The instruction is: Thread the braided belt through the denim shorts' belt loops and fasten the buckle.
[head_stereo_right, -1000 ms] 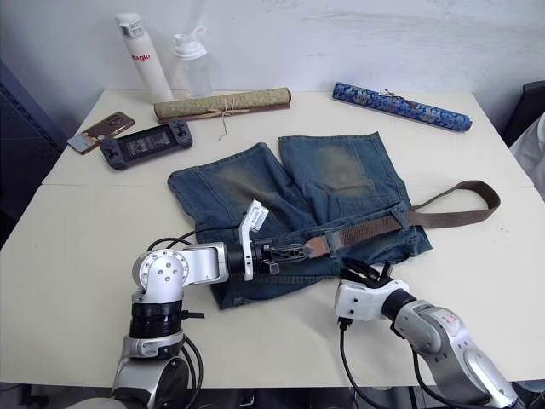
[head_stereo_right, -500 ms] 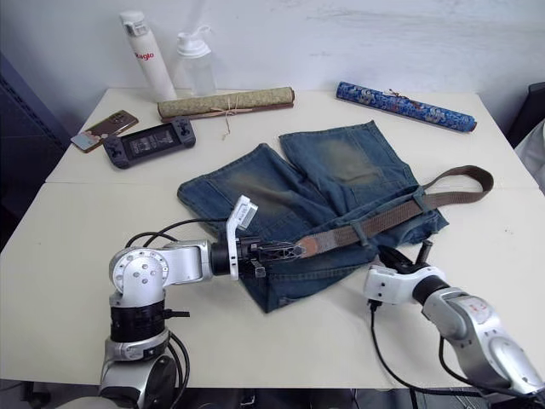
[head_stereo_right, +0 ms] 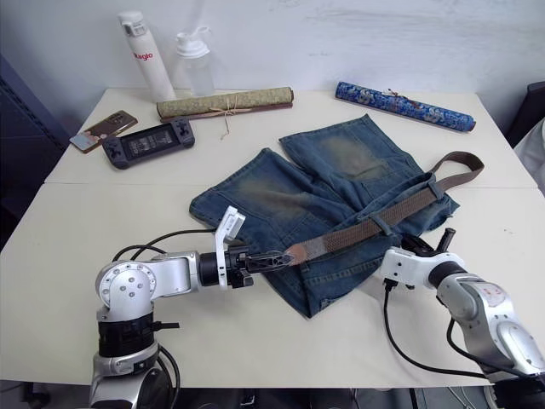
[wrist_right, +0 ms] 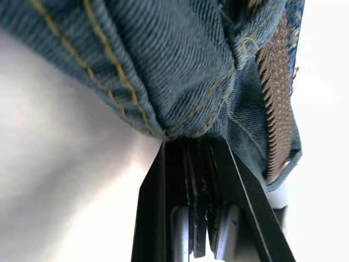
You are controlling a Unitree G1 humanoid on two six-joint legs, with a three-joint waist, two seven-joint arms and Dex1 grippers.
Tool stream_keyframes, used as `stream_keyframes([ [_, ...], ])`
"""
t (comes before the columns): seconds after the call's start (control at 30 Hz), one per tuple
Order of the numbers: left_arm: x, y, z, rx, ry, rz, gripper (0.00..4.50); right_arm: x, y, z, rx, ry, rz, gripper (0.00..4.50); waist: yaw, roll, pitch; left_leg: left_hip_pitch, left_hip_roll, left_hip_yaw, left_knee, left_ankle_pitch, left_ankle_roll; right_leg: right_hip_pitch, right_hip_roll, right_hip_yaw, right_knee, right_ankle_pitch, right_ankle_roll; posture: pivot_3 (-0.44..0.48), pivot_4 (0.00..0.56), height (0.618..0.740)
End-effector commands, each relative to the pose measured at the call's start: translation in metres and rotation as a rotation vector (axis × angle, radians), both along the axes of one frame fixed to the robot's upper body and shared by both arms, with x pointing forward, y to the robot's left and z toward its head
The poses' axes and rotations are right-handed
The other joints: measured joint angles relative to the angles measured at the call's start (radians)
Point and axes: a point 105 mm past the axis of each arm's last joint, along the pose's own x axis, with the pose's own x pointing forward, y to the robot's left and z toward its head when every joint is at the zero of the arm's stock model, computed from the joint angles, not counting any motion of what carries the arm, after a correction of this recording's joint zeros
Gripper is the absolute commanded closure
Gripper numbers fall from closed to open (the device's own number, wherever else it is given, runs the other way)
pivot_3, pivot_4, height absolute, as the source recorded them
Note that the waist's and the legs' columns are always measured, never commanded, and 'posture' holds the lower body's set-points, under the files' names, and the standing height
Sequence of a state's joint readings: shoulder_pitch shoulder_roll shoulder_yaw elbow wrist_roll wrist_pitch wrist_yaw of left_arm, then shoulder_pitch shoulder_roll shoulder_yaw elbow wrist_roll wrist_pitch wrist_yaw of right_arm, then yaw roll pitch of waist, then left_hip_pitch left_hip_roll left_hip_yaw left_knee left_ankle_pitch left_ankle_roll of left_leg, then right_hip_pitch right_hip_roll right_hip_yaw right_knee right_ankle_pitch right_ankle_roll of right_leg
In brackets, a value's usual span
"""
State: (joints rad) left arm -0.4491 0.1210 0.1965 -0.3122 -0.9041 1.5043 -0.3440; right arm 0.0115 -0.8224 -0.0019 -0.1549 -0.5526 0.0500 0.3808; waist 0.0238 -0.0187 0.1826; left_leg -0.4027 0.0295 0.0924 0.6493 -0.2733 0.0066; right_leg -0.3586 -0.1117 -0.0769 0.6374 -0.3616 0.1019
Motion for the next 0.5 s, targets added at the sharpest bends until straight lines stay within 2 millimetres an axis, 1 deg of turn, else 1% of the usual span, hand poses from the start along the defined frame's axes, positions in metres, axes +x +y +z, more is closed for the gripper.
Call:
stream_keyframes([
  [0.03, -0.004, 0.000, 0.011, -0.033, -0.050, -0.005, 4.50, 0.000, 0.002, 0.017, 0.125, -0.025, -0.027, 4.48, 0.000, 0.000, 0.000, 0.000, 0.000, 0.000, 0.000, 0.000, 0.000, 0.000, 0.000, 0.000, 0.000, 0.000, 0.000, 0.000, 0.150, 0.717],
  [0.1, -0.003, 0.000, 0.011, -0.039, -0.051, 0.001, 4.50, -0.003, -0.001, 0.024, 0.141, -0.031, -0.037, 4.48, 0.000, 0.000, 0.000, 0.000, 0.000, 0.000, 0.000, 0.000, 0.000, 0.000, 0.001, 0.000, 0.000, 0.000, 0.000, 0.000, 0.150, 0.717],
  [0.17, -0.002, 0.001, 0.011, -0.038, -0.050, 0.004, 4.50, -0.010, -0.005, 0.032, 0.182, -0.017, -0.036, 3.72, 0.001, 0.000, 0.000, 0.000, 0.000, 0.000, 0.000, 0.000, 0.000, 0.000, 0.001, 0.000, 0.000, 0.000, 0.000, 0.000, 0.150, 0.717],
  [0.2, -0.002, 0.001, 0.010, -0.037, -0.050, 0.004, 4.50, -0.013, -0.006, 0.035, 0.200, -0.004, -0.034, 3.41, 0.002, 0.000, 0.000, 0.000, 0.000, 0.000, 0.000, 0.000, 0.000, 0.000, 0.001, 0.000, 0.000, 0.000, 0.000, 0.000, 0.150, 0.717],
  [0.23, -0.001, 0.001, 0.010, -0.037, -0.050, 0.005, 4.50, -0.016, -0.008, 0.038, 0.218, 0.009, -0.035, 2.91, 0.003, 0.000, 0.000, 0.000, 0.000, 0.000, 0.000, 0.000, 0.000, 0.000, 0.001, 0.000, 0.000, 0.000, 0.000, 0.000, 0.150, 0.717],
  [0.27, -0.002, 0.001, 0.010, -0.037, -0.051, 0.003, 4.50, -0.020, -0.011, 0.044, 0.249, 0.020, -0.037, 2.55, 0.002, 0.000, 0.000, 0.000, 0.000, 0.000, 0.000, 0.000, 0.000, 0.000, 0.001, 0.000, 0.000, 0.000, 0.000, 0.000, 0.150, 0.717],
  [0.3, -0.002, 0.001, 0.010, -0.038, -0.052, 0.001, 4.50, -0.023, -0.013, 0.049, 0.287, 0.034, -0.042, 2.07, 0.002, 0.000, 0.000, 0.000, 0.000, 0.000, 0.000, 0.000, 0.000, 0.000, 0.001, 0.000, 0.000, 0.000, 0.000, 0.000, 0.150, 0.717],
  [0.33, -0.002, 0.001, 0.010, -0.037, -0.056, -0.002, 4.50, -0.027, -0.015, 0.057, 0.360, 0.054, -0.052, 1.66, 0.001, 0.000, 0.000, 0.000, 0.000, 0.000, 0.000, 0.000, 0.000, 0.000, 0.001, 0.000, 0.000, 0.000, 0.000, 0.000, 0.150, 0.717],
  [0.4, -0.002, 0.001, 0.010, -0.036, -0.062, -0.005, 4.50, -0.034, -0.014, 0.071, 0.502, 0.098, -0.053, 0.71, 0.001, 0.000, 0.000, 0.000, 0.000, 0.000, 0.000, 0.000, 0.000, 0.000, 0.001, 0.000, 0.000, 0.000, 0.000, 0.000, 0.150, 0.717],
  [0.43, -0.002, 0.001, 0.010, -0.042, -0.065, -0.005, 4.50, -0.036, -0.011, 0.081, 0.602, 0.108, -0.048, 0.71, 0.000, 0.000, 0.000, 0.000, 0.000, 0.000, 0.000, 0.000, 0.000, 0.000, 0.001, 0.000, 0.000, 0.000, 0.000, 0.000, 0.150, 0.717],
  [0.47, -0.003, 0.001, 0.011, -0.048, -0.067, -0.009, 4.50, -0.041, -0.004, 0.090, 0.772, 0.148, -0.030, 0.71, -0.001, 0.000, 0.000, 0.000, 0.001, 0.000, -0.001, 0.000, 0.000, 0.000, 0.001, 0.000, 0.000, 0.000, 0.000, 0.000, 0.150, 0.717],
  [0.5, -0.003, 0.000, 0.013, -0.063, -0.075, -0.016, 4.50, -0.050, 0.010, 0.091, 1.003, 0.276, 0.005, 0.71, -0.002, 0.001, 0.000, 0.000, 0.001, 0.000, -0.001, 0.000, 0.000, 0.000, 0.001, 0.000, 0.000, 0.000, 0.000, 0.000, 0.150, 0.717],
])
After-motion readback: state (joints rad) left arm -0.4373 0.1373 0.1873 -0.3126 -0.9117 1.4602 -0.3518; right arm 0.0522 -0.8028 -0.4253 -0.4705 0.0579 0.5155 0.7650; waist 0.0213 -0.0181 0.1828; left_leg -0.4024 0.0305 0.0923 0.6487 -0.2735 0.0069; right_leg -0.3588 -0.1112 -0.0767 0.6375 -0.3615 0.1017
